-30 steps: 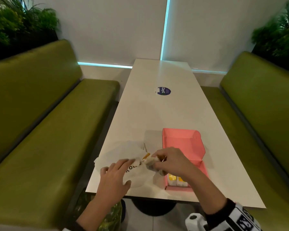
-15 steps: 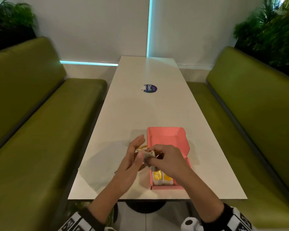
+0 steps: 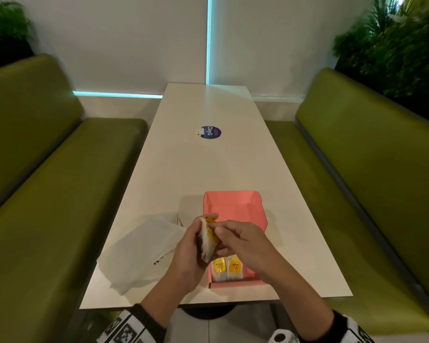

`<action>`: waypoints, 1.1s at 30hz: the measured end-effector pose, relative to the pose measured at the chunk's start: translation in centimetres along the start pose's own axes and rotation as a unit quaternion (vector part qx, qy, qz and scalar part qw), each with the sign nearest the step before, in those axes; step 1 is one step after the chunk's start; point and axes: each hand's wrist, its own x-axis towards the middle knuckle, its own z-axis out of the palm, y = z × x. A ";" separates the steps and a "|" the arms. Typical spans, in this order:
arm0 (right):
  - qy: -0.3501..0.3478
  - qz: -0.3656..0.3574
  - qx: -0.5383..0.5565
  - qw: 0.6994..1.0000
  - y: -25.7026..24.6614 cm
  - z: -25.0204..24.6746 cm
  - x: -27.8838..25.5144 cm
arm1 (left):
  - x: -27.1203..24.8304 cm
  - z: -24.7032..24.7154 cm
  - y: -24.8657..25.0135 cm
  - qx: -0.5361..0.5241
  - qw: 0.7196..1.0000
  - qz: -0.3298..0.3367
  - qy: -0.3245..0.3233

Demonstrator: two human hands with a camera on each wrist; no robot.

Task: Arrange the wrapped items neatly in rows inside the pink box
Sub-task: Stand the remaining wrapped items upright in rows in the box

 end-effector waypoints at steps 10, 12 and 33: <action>0.080 -0.069 -0.072 0.992 0.7 -0.2 0.3 | 0.2 0.3 -0.7 -0.007 1.000 -0.001 0.013; 0.079 -0.085 -0.085 0.990 0.8 -0.5 0.3 | 0.3 0.2 -0.8 0.028 0.999 0.019 0.028; -0.081 -0.053 -0.173 0.980 0.4 -4.5 0.3 | -0.6 -1.7 1.4 0.164 0.984 0.059 0.027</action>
